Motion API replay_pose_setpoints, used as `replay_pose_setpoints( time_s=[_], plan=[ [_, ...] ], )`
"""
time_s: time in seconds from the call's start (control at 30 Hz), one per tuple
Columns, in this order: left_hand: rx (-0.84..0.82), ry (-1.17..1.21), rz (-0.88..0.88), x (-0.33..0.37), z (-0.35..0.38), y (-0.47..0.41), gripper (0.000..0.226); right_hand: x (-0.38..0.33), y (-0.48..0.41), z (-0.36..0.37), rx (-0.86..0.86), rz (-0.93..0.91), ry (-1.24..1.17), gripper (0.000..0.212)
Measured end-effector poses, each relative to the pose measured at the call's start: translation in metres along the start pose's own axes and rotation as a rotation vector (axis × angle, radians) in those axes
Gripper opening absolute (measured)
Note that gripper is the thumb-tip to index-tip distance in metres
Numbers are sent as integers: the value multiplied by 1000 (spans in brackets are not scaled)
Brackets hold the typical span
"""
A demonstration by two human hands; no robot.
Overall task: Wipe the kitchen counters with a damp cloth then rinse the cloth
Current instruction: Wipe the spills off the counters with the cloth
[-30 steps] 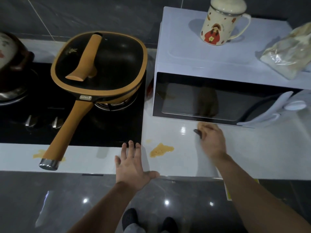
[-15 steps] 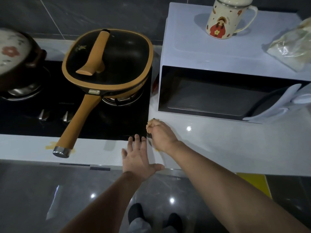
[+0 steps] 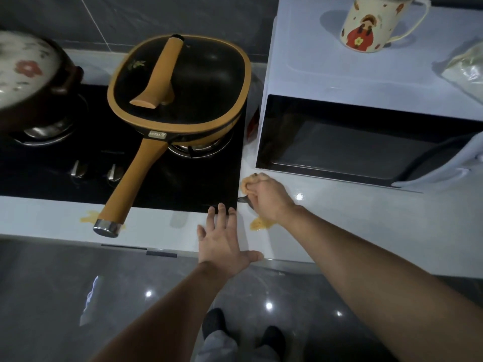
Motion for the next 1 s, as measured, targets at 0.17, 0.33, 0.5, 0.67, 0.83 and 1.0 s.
replay_pose_setpoints(
  time_s=[0.17,0.33,0.5,0.67,0.83,1.0],
  plan=[
    [0,-2,-6,3,-1,1,122,-23,26,19,-175,-149,5,16],
    [9,39,-1,-1,0,1,126,12,8,-15,-41,54,-82,15],
    [12,38,6,-1,0,0,125,-10,-11,-8,-21,58,-90,8],
    [9,27,1,0,1,0,124,-18,9,10,-184,-8,-46,24],
    [16,67,6,-1,0,0,125,23,6,-29,-61,26,-23,20],
    [27,65,6,-2,1,0,126,41,26,-15,-88,35,-16,32]
  ],
)
Point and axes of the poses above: each hand's wrist, its own y-axis away from the middle knuckle, its own z-axis out of the palm, x = y × z, the point moved 4 cm from there along -y, towards the middle knuckle, and after that the axes turned 11 degrees about -x, right-handed, at the moved point
